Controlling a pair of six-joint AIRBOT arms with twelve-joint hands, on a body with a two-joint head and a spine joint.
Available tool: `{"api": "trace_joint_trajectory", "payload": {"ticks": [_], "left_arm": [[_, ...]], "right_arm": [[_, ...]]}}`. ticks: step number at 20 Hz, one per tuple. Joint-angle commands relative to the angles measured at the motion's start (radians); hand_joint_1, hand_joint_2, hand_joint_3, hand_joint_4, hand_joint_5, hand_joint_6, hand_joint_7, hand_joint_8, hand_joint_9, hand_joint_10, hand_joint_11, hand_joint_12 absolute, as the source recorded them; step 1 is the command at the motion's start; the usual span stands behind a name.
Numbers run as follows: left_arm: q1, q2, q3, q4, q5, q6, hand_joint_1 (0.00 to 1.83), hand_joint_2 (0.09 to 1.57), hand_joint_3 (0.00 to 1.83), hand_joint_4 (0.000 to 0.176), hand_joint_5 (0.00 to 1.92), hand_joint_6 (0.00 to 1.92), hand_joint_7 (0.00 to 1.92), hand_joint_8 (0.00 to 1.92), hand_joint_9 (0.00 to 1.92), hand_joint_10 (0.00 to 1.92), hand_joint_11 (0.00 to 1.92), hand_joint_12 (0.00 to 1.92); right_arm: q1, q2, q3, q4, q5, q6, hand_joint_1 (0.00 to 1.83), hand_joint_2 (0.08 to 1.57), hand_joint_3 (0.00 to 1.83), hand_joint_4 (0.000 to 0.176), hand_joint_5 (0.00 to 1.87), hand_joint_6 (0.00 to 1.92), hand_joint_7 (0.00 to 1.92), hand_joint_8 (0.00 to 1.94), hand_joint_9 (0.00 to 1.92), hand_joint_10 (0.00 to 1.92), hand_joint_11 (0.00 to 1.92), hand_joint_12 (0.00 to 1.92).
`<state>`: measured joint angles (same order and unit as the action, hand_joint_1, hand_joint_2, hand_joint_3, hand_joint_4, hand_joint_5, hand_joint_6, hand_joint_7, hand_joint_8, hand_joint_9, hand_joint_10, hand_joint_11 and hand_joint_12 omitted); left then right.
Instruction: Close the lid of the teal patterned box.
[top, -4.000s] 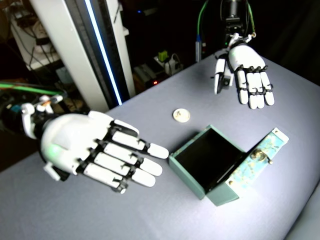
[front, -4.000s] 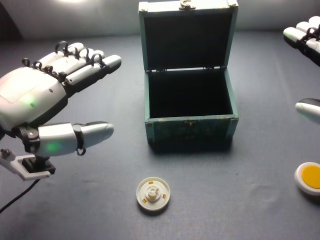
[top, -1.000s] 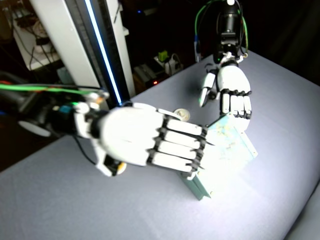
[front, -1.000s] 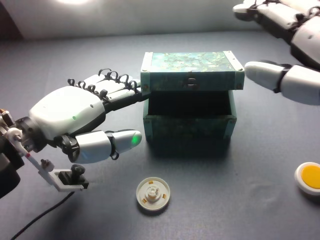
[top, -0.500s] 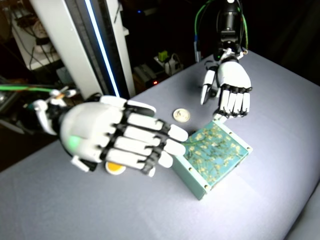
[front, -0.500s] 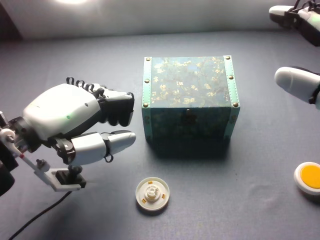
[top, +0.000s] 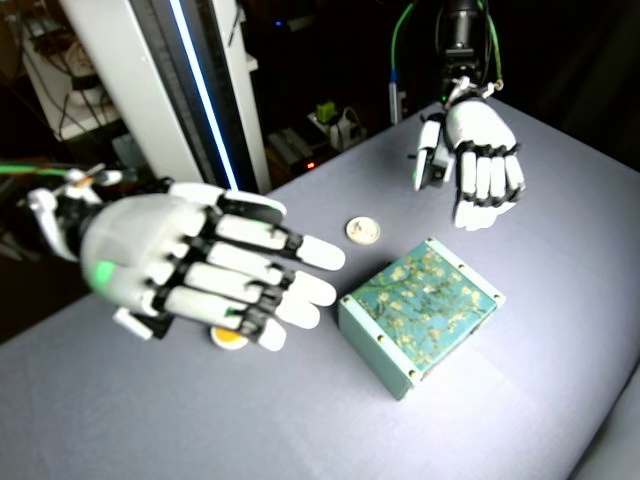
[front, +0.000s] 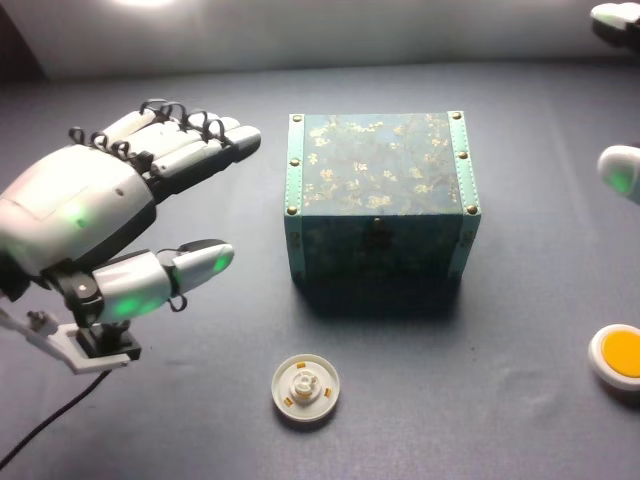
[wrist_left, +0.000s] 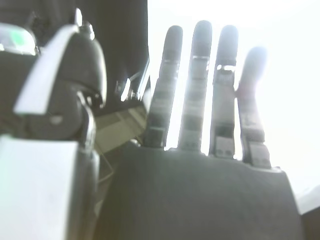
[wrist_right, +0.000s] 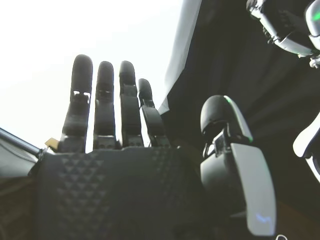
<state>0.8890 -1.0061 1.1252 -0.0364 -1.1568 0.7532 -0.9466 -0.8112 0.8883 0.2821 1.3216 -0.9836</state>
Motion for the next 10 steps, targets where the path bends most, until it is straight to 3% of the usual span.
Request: {"api": "trace_joint_trajectory", "payload": {"ticks": [1, 2, 3, 4, 5, 7, 8, 10], "left_arm": [[-0.005, 0.015, -0.003, -0.020, -0.147, 0.004, 0.23, 1.38, 0.00, 0.079, 0.03, 0.00, 0.02, 0.00, 0.01, 0.02, 0.00, 0.16], [0.002, 0.025, -0.012, -0.029, -0.163, 0.015, 0.26, 1.39, 0.00, 0.069, 0.00, 0.00, 0.00, 0.00, 0.00, 0.00, 0.00, 0.03], [0.005, 0.033, -0.018, -0.035, -0.172, 0.024, 0.27, 1.38, 0.00, 0.104, 0.00, 0.00, 0.00, 0.00, 0.00, 0.00, 0.00, 0.01], [0.007, 0.037, -0.021, -0.039, -0.180, 0.028, 0.21, 1.33, 0.00, 0.153, 0.00, 0.00, 0.00, 0.00, 0.00, 0.00, 0.00, 0.00], [0.008, 0.039, -0.023, -0.041, -0.183, 0.031, 0.12, 1.27, 0.00, 0.171, 0.00, 0.00, 0.00, 0.00, 0.00, 0.00, 0.00, 0.00], [0.009, 0.040, -0.024, -0.043, -0.185, 0.033, 0.03, 1.17, 0.00, 0.176, 0.00, 0.00, 0.00, 0.00, 0.00, 0.00, 0.00, 0.00], [0.010, 0.041, -0.025, -0.045, -0.188, 0.035, 0.03, 1.16, 0.00, 0.176, 0.00, 0.00, 0.00, 0.00, 0.00, 0.00, 0.00, 0.00], [0.019, 0.048, -0.031, -0.058, -0.205, 0.043, 0.05, 1.20, 0.00, 0.176, 0.00, 0.00, 0.00, 0.00, 0.00, 0.00, 0.00, 0.00]], "right_arm": [[0.001, 0.011, -0.004, -0.003, 0.153, 0.006, 0.04, 1.36, 0.00, 0.007, 0.00, 0.12, 0.01, 0.00, 0.00, 0.12, 0.00, 1.13], [-0.016, 0.019, -0.010, 0.002, 0.170, 0.006, 0.04, 1.36, 0.00, 0.005, 0.00, 0.06, 0.00, 0.00, 0.00, 0.02, 0.00, 1.11], [-0.027, 0.027, -0.018, 0.003, 0.184, 0.006, 0.07, 1.35, 0.00, 0.023, 0.00, 0.01, 0.00, 0.00, 0.00, 0.00, 0.00, 0.92], [-0.033, 0.034, -0.025, 0.003, 0.194, 0.006, 0.09, 1.36, 0.00, 0.030, 0.00, 0.00, 0.00, 0.00, 0.00, 0.00, 0.00, 0.54], [-0.036, 0.036, -0.028, 0.003, 0.198, 0.006, 0.10, 1.37, 0.00, 0.044, 0.00, 0.00, 0.00, 0.00, 0.00, 0.00, 0.00, 0.12], [-0.038, 0.038, -0.029, 0.003, 0.202, 0.006, 0.10, 1.34, 0.00, 0.062, 0.00, 0.00, 0.00, 0.00, 0.00, 0.00, 0.00, 0.00], [-0.041, 0.039, -0.030, 0.003, 0.204, 0.006, 0.09, 1.34, 0.00, 0.062, 0.00, 0.00, 0.00, 0.00, 0.00, 0.00, 0.00, 0.00], [-0.052, 0.047, -0.038, 0.003, 0.222, 0.006, 0.09, 1.30, 0.00, 0.044, 0.00, 0.00, 0.00, 0.00, 0.00, 0.00, 0.00, 0.00]]}}
